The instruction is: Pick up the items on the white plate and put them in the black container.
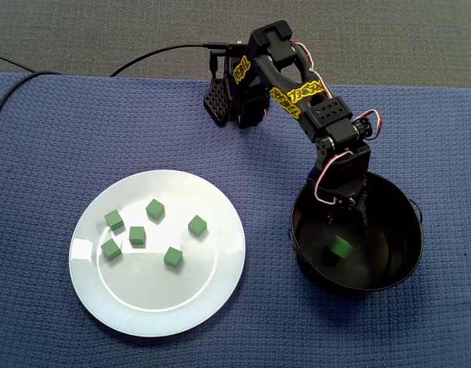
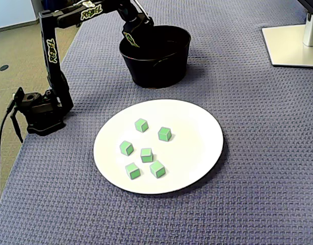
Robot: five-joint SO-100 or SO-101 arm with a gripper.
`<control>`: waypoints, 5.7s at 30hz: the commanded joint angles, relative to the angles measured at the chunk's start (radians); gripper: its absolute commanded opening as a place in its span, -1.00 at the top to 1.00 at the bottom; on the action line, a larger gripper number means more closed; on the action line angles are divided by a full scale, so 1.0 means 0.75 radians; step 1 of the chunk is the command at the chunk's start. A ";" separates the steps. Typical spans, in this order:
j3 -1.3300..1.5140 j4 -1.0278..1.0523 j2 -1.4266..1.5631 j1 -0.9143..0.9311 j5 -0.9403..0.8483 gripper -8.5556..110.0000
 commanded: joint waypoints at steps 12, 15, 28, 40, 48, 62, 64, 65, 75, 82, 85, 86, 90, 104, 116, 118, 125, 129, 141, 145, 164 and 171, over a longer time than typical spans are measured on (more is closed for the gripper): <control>-0.061 0.303 0.671 0.810 -0.421 0.25; 0.080 0.272 0.648 1.035 -0.610 0.27; 0.376 0.106 0.321 1.248 -1.057 0.38; 0.280 0.041 -0.010 1.170 -1.031 0.37; 0.243 0.022 -0.139 1.115 -0.992 0.39; 0.164 -0.014 -0.237 1.131 -1.000 0.55; 0.166 -0.014 -0.241 1.127 -1.002 0.64; 0.170 -0.014 -0.241 1.125 -1.004 0.65; 0.221 -0.070 -0.213 1.098 -0.927 0.86; 0.213 0.063 0.025 1.074 -0.802 0.86; 0.078 0.264 0.260 1.047 -0.642 0.86; 0.039 0.297 0.344 1.037 -0.581 0.86; -0.055 0.323 0.669 0.965 -0.350 0.86; 0.117 -0.106 0.597 0.178 0.041 0.86; 0.051 -0.084 0.147 0.049 -0.022 0.86; 0.053 -0.084 0.129 0.039 -0.016 0.70; -0.063 0.072 0.205 0.055 -0.053 0.26; -0.178 0.295 0.354 0.149 -0.229 0.25; -0.137 0.704 0.683 1.154 -0.845 0.29; 0.037 0.573 0.605 1.426 -0.939 0.31; 0.389 -0.119 0.102 1.577 -1.305 0.28; 0.395 -0.121 0.031 1.581 -1.338 0.31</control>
